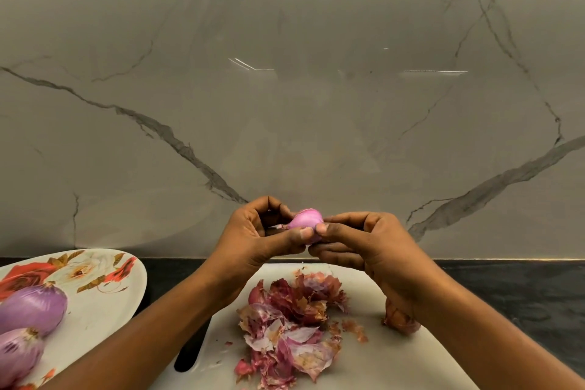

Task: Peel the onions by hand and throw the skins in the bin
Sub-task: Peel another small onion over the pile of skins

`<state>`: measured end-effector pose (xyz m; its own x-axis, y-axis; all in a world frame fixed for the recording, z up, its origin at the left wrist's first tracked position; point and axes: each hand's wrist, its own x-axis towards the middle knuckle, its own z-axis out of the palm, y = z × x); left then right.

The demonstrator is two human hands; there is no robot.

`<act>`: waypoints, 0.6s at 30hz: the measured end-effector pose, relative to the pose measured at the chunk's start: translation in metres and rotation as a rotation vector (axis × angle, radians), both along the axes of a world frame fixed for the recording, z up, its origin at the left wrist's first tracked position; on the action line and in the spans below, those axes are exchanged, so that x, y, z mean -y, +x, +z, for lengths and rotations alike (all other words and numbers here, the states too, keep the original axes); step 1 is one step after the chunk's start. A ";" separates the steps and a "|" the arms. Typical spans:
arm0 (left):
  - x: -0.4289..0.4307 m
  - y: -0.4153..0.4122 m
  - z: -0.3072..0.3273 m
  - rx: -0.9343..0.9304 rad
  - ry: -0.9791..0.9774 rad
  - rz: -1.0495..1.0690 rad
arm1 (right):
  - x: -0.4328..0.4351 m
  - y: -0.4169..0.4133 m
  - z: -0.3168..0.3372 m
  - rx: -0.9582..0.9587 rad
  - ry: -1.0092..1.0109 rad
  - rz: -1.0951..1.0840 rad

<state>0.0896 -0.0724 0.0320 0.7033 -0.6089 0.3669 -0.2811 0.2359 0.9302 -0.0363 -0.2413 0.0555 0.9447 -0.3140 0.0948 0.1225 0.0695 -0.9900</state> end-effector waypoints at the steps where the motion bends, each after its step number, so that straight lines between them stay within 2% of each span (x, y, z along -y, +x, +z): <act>1: 0.000 -0.001 0.001 0.013 0.016 -0.018 | 0.001 -0.001 0.000 0.015 -0.022 -0.014; 6: 0.000 -0.004 0.004 0.012 0.012 -0.099 | 0.005 -0.004 0.003 0.037 -0.076 0.004; 11: -0.001 -0.003 -0.001 0.114 0.011 -0.010 | 0.003 -0.001 0.001 0.027 -0.046 -0.031; 18: 0.000 -0.005 -0.001 0.165 -0.002 0.033 | 0.002 -0.001 0.000 0.033 -0.086 -0.048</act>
